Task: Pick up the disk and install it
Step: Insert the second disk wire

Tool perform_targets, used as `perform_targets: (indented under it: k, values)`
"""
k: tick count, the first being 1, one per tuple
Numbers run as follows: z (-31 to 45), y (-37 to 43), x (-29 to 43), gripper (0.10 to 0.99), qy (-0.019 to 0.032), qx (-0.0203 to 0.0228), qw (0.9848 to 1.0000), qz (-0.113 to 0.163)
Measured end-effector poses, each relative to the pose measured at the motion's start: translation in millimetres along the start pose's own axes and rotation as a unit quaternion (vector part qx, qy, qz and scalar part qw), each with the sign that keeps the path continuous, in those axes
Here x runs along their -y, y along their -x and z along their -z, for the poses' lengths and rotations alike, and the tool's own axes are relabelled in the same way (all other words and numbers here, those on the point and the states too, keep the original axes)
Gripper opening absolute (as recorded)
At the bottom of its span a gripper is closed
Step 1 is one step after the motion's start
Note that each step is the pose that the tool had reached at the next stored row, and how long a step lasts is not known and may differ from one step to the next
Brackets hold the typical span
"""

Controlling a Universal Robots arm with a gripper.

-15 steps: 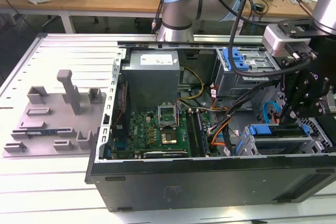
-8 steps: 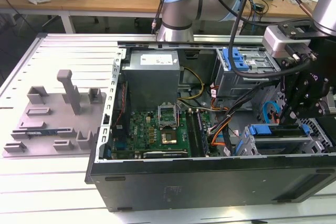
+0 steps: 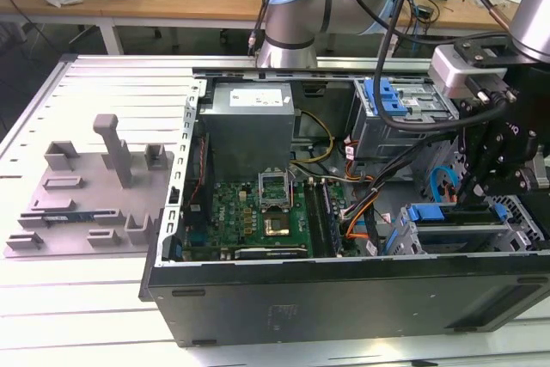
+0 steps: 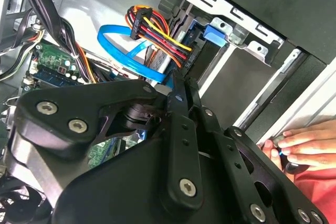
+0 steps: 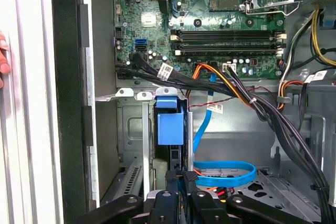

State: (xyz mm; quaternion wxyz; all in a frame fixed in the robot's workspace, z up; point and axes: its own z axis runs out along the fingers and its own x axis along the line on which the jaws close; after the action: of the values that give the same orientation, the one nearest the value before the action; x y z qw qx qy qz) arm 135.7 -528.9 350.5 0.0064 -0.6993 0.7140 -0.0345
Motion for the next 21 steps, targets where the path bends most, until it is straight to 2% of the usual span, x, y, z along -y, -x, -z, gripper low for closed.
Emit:
perform_targets:
  k: [21]
  values:
    - [-10.8,0.4,0.3,0.161,0.0000,-0.0001,1.0000,0.000]
